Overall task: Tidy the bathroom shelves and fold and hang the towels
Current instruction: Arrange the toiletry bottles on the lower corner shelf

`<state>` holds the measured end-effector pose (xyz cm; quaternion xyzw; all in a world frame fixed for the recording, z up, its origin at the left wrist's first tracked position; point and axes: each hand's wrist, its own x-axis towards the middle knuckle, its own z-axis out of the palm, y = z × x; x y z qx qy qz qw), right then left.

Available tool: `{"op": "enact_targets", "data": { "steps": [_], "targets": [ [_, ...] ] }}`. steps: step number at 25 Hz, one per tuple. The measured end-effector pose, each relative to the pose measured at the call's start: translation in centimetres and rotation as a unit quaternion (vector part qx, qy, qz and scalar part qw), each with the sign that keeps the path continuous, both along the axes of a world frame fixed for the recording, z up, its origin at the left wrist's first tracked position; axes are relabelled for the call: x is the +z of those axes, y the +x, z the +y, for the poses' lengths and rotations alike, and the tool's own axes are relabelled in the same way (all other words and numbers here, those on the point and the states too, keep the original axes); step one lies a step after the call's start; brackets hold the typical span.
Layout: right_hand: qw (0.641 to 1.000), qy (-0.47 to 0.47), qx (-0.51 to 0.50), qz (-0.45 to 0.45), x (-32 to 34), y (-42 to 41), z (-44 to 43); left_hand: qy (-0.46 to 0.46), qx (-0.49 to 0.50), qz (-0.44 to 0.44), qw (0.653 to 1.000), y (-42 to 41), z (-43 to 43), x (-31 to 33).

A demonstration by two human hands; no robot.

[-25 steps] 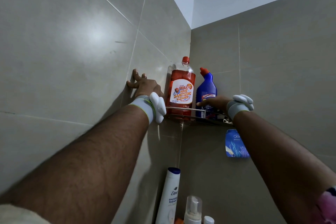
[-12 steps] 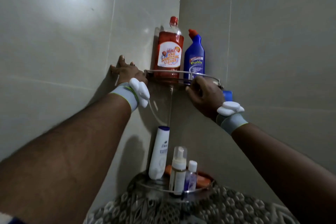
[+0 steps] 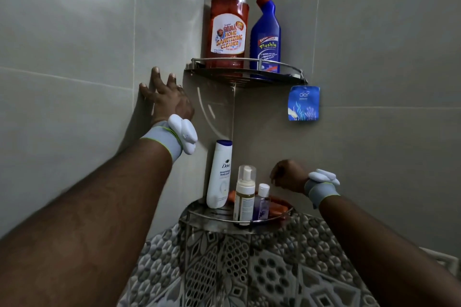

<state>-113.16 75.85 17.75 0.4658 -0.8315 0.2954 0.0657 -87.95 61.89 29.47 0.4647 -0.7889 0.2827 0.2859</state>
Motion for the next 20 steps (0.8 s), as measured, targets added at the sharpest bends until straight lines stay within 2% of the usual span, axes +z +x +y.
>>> {"op": "enact_targets", "data": {
  "steps": [5, 11, 20],
  "targets": [
    [0.997, 0.061, 0.037, -0.02, -3.2, -1.0, -1.4, -0.019, 0.02, -0.03, 0.999, -0.2, 0.3, 0.2],
    [0.994, 0.106, 0.004, -0.022, -4.2, -1.3, -3.2, -0.025, 0.028, -0.038, 0.999, -0.3, -0.1, 0.2],
    [0.992, 0.111, 0.038, 0.046, -3.9, -2.8, -4.9, 0.002, 0.015, -0.016, 1.0, -0.7, -1.1, 0.4]
  ]
}}
